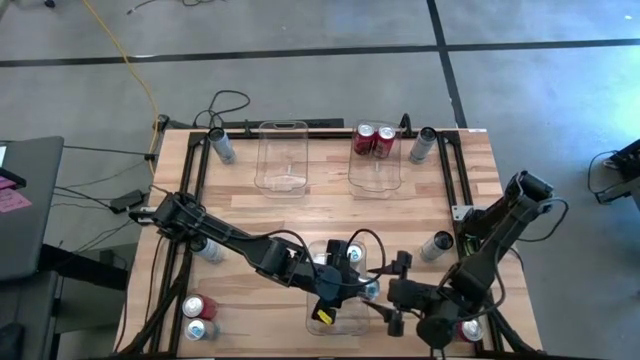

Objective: Sort soda cans
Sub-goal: Put the top blue soda can into the bottom transparent bin

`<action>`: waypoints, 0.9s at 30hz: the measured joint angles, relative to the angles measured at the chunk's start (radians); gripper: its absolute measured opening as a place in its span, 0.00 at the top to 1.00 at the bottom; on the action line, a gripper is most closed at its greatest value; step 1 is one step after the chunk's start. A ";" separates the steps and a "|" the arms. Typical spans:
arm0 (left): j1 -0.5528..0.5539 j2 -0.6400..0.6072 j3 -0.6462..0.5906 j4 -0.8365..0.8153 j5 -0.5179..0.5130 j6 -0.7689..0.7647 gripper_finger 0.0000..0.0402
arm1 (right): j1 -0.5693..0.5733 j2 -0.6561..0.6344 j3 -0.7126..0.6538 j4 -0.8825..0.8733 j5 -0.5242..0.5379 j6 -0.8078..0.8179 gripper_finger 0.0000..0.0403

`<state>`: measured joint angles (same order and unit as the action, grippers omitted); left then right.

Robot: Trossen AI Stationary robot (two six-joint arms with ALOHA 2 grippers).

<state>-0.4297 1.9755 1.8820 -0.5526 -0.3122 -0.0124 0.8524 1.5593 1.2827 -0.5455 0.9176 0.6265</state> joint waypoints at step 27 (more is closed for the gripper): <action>-0.066 -0.058 0.036 -0.293 0.002 -0.089 0.37 | -0.104 -0.002 0.203 -0.301 -0.409 0.028 0.43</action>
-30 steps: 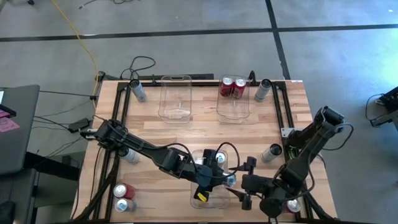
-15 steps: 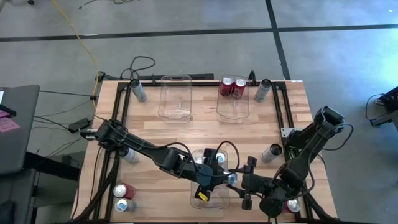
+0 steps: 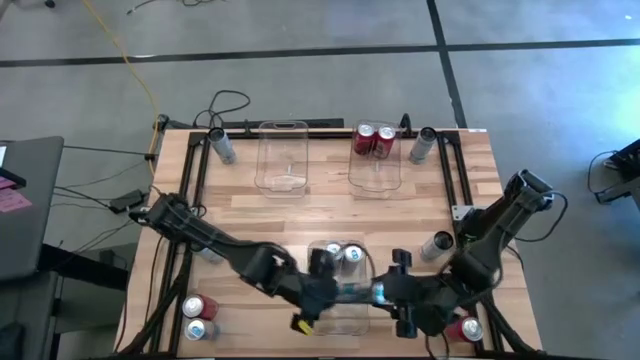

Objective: Sort soda cans
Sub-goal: Put the top blue soda can into the bottom transparent bin

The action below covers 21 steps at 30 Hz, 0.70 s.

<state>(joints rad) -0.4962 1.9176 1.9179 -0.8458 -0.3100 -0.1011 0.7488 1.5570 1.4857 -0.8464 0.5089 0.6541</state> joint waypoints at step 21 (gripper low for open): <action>-0.166 -0.436 -0.454 -0.027 -0.499 -0.305 0.44 | -0.261 0.284 0.232 -0.193 -0.327 -0.087 0.43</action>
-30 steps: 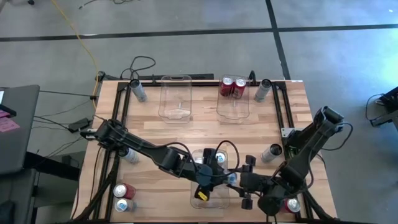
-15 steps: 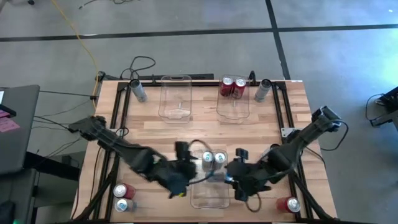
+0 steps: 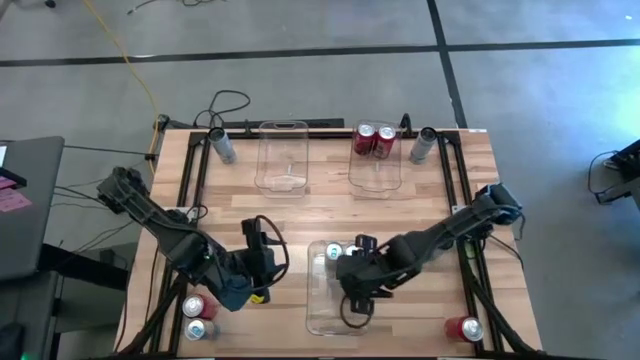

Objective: Sort soda cans
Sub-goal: Put the top blue soda can into the bottom transparent bin

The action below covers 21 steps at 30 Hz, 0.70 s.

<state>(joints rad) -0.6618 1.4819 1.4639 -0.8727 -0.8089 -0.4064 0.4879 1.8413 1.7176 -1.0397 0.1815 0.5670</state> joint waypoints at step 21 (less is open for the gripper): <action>0.039 -0.086 -0.260 0.209 0.019 -0.026 0.44 | -0.061 0.177 0.166 -0.235 -0.153 -0.074 0.42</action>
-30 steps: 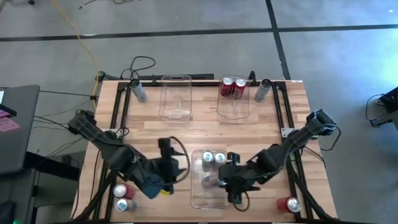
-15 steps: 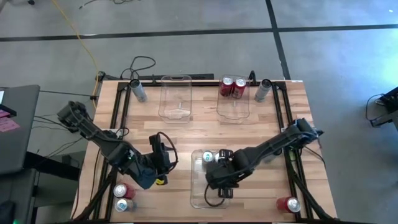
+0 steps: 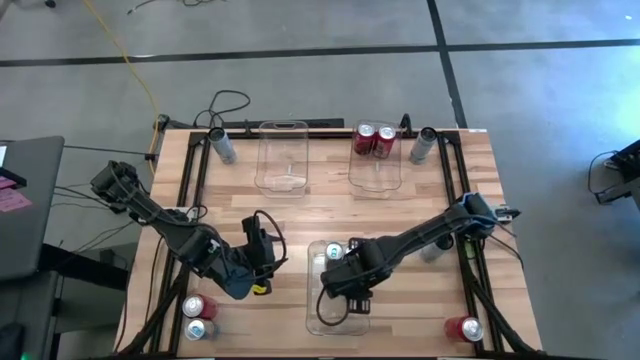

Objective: Sort soda cans
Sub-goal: Put the top blue soda can into the bottom transparent bin, then put the blue soda can into the bottom transparent bin

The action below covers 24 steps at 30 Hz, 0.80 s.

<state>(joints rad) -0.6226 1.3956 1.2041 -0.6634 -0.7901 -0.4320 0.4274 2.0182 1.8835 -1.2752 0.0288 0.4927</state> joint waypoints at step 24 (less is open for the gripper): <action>-0.070 -0.063 0.000 -0.032 -0.006 0.011 0.44 | -0.001 -0.036 0.002 -0.018 0.030 0.097 0.20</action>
<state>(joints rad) -0.6924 1.3322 1.2045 -0.6951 -0.7963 -0.4214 0.4261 1.9821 1.8856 -1.2932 0.0584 0.5896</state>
